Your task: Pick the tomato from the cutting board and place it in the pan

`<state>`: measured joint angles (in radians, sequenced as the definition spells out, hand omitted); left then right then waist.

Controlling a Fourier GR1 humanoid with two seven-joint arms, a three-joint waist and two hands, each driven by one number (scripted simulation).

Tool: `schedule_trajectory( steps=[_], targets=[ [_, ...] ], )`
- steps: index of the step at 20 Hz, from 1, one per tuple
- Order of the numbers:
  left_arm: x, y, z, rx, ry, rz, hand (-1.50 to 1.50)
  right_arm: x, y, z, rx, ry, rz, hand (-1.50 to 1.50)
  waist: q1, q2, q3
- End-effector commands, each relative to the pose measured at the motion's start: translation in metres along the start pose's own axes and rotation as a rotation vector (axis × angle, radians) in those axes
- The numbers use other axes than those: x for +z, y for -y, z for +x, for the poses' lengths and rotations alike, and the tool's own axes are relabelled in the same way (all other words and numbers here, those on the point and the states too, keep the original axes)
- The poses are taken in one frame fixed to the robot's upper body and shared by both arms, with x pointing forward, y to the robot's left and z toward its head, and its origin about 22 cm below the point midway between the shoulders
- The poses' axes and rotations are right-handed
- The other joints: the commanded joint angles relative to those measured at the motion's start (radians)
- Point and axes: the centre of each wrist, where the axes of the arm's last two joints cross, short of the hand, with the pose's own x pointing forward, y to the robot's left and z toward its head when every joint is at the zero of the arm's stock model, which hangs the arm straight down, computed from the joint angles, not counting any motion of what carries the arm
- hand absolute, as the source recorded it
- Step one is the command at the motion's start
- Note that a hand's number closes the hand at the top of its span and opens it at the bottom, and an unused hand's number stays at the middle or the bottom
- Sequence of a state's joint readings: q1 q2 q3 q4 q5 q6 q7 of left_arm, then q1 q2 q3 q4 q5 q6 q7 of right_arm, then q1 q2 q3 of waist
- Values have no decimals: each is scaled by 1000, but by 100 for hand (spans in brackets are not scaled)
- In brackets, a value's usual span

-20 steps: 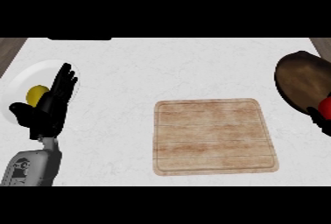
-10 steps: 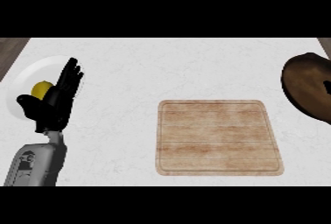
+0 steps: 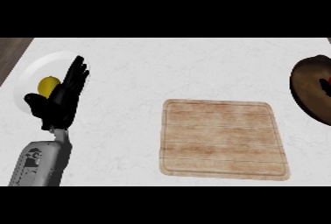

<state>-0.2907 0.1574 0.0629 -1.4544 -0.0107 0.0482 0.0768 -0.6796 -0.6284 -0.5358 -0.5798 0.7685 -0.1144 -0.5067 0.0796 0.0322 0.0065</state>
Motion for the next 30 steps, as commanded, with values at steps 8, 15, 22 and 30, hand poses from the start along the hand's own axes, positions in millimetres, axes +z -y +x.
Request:
schedule_trajectory(
  steps=[8,15,22,30],
  targets=[
    [-1,-2,1,-4,19,-2,0,14,-29,-23,-278,-125,341,-150,6,4,1],
    [1,-10,0,11,-6,11,0,22,-28,-32,-389,-32,163,-150,-4,2,3],
    [6,-26,-10,-15,-24,53,0,42,27,-67,-660,-29,92,-150,-40,-10,0],
    [19,-28,-15,-12,-25,80,0,93,92,-110,-833,56,179,-150,-76,-24,-1]
  ],
)
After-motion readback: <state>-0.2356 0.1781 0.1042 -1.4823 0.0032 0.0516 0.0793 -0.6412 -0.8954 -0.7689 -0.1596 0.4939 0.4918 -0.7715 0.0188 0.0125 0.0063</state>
